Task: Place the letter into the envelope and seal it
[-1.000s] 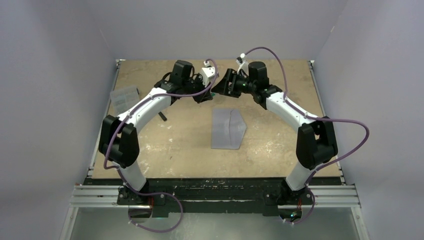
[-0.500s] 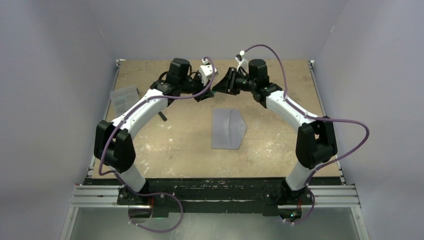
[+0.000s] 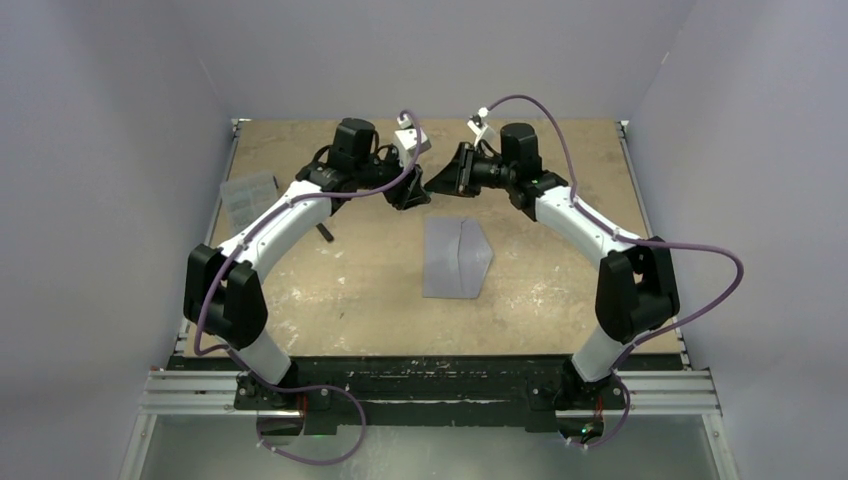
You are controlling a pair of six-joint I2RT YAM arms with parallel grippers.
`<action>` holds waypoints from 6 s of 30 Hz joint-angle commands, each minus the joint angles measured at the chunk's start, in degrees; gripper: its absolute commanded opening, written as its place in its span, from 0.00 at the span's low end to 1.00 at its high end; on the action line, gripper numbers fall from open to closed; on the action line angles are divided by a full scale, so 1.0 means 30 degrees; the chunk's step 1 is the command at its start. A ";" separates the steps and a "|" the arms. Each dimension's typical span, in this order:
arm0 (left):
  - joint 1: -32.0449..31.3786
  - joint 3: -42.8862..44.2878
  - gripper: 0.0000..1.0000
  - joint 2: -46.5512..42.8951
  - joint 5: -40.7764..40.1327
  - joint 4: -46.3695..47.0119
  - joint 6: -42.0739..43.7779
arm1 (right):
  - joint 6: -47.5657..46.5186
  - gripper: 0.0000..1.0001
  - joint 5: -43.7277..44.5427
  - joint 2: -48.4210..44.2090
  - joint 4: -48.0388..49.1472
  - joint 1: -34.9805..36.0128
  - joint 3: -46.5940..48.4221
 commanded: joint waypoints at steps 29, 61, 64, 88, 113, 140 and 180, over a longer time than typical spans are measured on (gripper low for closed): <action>0.1335 -0.0136 0.27 0.0951 0.4678 0.0153 -0.1184 | -0.0686 0.00 -0.2706 -0.1209 0.0161 0.0081 0.0333; 0.2302 0.0297 0.00 0.1210 0.8098 -0.3681 0.2750 | -0.2922 0.00 -0.5669 -0.2403 -0.0589 -0.2998 0.2788; 0.2302 0.0287 0.00 0.1183 0.8378 -0.3901 0.3002 | -0.4593 0.00 -0.6231 -0.2271 -0.1560 -0.3029 0.3176; 0.2272 -0.0152 0.00 0.1225 0.8836 -0.3439 0.2696 | -0.8659 0.00 -0.5801 -0.0606 -0.5105 -0.4981 0.5503; 0.2287 -0.3767 0.00 -0.1710 -0.0093 0.2498 -0.3210 | -0.6332 0.00 1.7400 -0.1148 -0.5841 -0.3757 -0.4307; 0.2272 -0.3292 0.00 -0.0900 0.0188 0.1570 -0.3247 | -0.7525 0.30 1.5863 0.3568 -0.8179 -0.3649 -0.2969; -0.0558 -0.4577 0.00 -0.2518 -0.0722 1.3970 -1.5025 | 0.3257 0.81 0.6007 -0.7647 0.8067 0.0003 -0.3858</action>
